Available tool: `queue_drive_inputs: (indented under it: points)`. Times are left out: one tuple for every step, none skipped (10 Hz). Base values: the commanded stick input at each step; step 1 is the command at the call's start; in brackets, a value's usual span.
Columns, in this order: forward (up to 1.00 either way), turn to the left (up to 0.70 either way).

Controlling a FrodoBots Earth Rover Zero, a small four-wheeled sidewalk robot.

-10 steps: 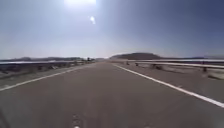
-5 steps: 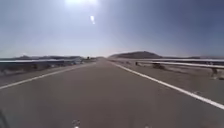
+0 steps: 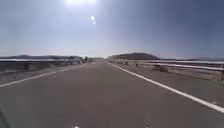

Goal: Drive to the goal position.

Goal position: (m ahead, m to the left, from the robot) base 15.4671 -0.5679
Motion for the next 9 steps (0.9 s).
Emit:
queue_drive_inputs:
  points:
    - [1.0, 0.0]
    - [1.0, 0.0]
    - [1.0, 0.0]
    - [1.0, 0.0]
    - [1.0, 0.26]
    - [1.0, 0.14]
    - [1.0, 0.01]
    - [1.0, 0.0]
    - [1.0, 0.0]
